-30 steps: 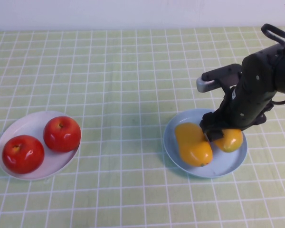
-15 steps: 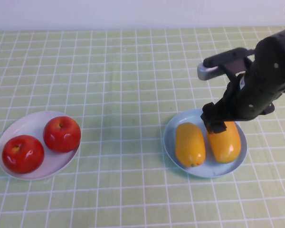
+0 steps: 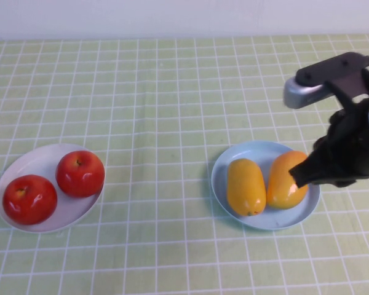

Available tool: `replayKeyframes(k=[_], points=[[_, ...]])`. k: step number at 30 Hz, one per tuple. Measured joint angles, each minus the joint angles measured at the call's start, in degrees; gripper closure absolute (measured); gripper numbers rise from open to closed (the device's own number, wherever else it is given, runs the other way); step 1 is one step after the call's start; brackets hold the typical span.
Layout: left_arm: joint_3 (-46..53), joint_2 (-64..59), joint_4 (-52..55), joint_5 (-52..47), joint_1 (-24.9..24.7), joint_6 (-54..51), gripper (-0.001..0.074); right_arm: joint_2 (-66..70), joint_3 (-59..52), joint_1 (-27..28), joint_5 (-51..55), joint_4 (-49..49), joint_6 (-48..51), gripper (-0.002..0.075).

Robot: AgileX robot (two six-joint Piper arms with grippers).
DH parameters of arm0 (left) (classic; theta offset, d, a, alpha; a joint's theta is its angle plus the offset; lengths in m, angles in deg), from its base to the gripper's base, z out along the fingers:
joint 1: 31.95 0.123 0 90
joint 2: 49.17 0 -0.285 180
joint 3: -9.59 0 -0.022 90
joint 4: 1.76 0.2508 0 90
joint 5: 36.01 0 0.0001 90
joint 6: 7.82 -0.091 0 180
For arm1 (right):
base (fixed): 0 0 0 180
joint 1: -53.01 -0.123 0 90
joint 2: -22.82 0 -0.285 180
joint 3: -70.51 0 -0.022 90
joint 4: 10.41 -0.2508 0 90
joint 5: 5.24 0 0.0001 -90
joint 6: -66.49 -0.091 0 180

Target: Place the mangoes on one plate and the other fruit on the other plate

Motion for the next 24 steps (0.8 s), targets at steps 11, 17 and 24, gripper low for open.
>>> replayKeyframes(k=[11, 17, 24], points=[[0.0, 0.0, 0.0, 0.0, 0.0, 0.0, 0.0735, -18.08, -9.88, 0.0, -0.52, -4.03, 1.39, 0.0741], [0.0, 0.0, 0.0, 0.0, 0.0, 0.0, 0.0735, -23.2, -11.38, 0.0, 3.43, -7.16, 1.51, 0.0741], [0.0, 0.0, 0.0, 0.0, 0.0, 0.0, 0.0735, -24.16, -11.38, 0.0, 3.56, -7.18, 3.96, 0.0741]])
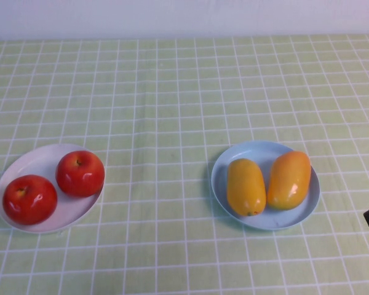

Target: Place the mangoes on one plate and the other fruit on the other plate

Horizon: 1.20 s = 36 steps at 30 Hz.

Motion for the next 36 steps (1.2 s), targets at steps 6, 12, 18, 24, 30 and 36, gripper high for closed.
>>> replayKeyframes(k=[6, 12, 18, 24, 30, 36], points=[[0.0, 0.0, 0.0, 0.0, 0.0, 0.0, 0.0735, -0.22, -1.06, 0.0, -2.3, 1.6, 0.37, 0.0741], [0.0, 0.0, 0.0, 0.0, 0.0, 0.0, 0.0735, -8.07, -12.71, 9.1, -18.68, 1.31, 1.76, 0.0741], [0.0, 0.0, 0.0, 0.0, 0.0, 0.0, 0.0735, -22.9, -28.21, 21.48, -32.59, -0.19, 1.89, 0.0741], [0.0, 0.0, 0.0, 0.0, 0.0, 0.0, 0.0736, -37.19, -46.67, 26.83, -50.94, 2.33, 1.96, 0.0741], [0.0, 0.0, 0.0, 0.0, 0.0, 0.0, 0.0736, -46.32, -58.06, 27.77, -61.04, 3.29, 1.96, 0.0741], [0.0, 0.0, 0.0, 0.0, 0.0, 0.0, 0.0735, -53.25, -60.68, 27.8, -61.68, 3.29, 1.96, 0.0741]])
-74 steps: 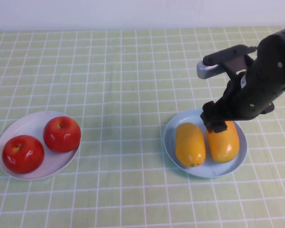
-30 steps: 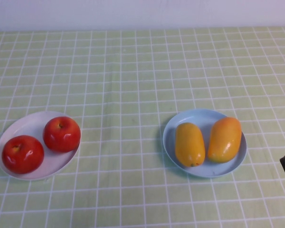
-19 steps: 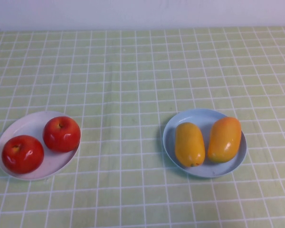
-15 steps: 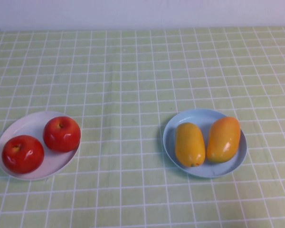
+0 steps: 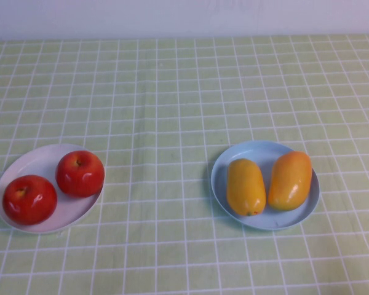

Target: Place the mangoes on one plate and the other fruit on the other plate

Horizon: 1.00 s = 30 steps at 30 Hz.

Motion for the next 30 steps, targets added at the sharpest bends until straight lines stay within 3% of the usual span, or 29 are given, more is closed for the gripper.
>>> replayKeyframes(k=[15, 21, 30], points=[[0.0, 0.0, 0.0, 0.0, 0.0, 0.0, 0.0736, -0.87, -0.03, 0.0, 4.47, 1.32, 0.36, 0.0741], [0.0, 0.0, 0.0, 0.0, 0.0, 0.0, 0.0736, -0.87, -0.03, 0.0, 8.96, -6.05, 10.85, 0.0741], [0.0, 0.0, 0.04, 0.0, 0.0, 0.0, 0.0736, -0.87, -0.03, 0.0, 14.61, -6.54, 10.67, 0.0741]])
